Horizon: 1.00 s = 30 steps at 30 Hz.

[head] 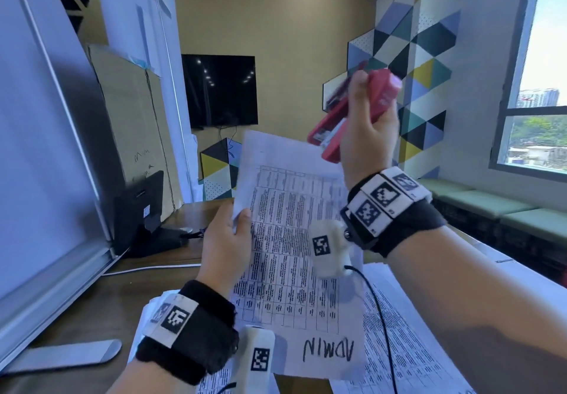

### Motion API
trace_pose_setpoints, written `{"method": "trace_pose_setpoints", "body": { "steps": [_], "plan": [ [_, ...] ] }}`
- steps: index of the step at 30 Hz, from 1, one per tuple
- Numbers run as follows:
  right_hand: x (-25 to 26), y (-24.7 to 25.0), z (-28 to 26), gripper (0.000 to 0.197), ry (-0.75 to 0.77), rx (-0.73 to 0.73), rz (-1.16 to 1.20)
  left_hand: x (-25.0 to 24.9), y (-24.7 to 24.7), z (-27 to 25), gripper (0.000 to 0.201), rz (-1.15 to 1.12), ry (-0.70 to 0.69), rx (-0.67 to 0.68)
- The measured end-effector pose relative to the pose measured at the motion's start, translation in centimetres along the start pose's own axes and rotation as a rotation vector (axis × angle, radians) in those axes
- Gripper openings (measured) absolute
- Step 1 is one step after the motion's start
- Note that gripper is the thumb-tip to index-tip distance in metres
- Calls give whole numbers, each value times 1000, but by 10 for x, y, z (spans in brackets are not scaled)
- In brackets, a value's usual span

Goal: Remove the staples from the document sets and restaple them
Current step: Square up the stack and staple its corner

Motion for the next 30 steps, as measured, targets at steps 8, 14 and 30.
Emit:
{"method": "trace_pose_setpoints", "body": {
  "steps": [8, 14, 30],
  "plan": [
    [-54, 76, -31, 66, -526, 386, -289, 7, 20, 14, 23, -41, 114, -108],
    [-99, 115, -77, 64, -855, 532, -478, 17, 5, 10, 17, -80, 162, -4],
    [-181, 230, -86, 80, -1127, 631, -1309, 136, 46, -43, 53, 1075, 650, 999]
  ]
}}
Point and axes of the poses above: each hand's wrist, its own z-axis towards the middle knuckle, its own y-axis out of the back of the hand, x = y × z, the point moved 4 cm from there along z, towards the middle knuckle, and after that the axes turned 9 degrees about -y, right-handed, at the moved point
